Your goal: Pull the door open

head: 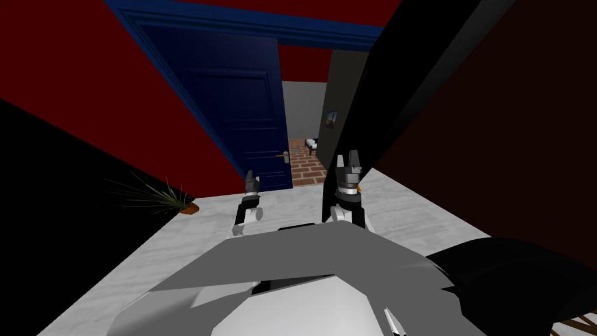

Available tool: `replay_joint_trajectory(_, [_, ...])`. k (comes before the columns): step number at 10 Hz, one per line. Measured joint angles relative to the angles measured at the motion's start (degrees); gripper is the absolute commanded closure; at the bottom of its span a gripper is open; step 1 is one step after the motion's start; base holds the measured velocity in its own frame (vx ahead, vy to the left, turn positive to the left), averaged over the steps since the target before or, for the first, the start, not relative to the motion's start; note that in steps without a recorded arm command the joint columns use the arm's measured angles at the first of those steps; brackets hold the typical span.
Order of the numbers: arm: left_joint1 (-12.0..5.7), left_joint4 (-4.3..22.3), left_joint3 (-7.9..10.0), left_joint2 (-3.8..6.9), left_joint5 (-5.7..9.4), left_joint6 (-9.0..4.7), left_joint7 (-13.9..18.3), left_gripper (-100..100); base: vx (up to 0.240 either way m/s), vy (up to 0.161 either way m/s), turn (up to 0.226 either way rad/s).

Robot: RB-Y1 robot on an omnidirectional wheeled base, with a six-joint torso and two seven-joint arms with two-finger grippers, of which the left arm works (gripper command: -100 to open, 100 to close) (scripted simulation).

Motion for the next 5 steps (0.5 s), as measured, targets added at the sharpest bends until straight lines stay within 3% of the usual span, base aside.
replay_joint_trajectory(5, [-5.0,8.07,-0.26,-0.49,4.28,-0.26,-4.96,-100,0.097,0.016,-0.087])
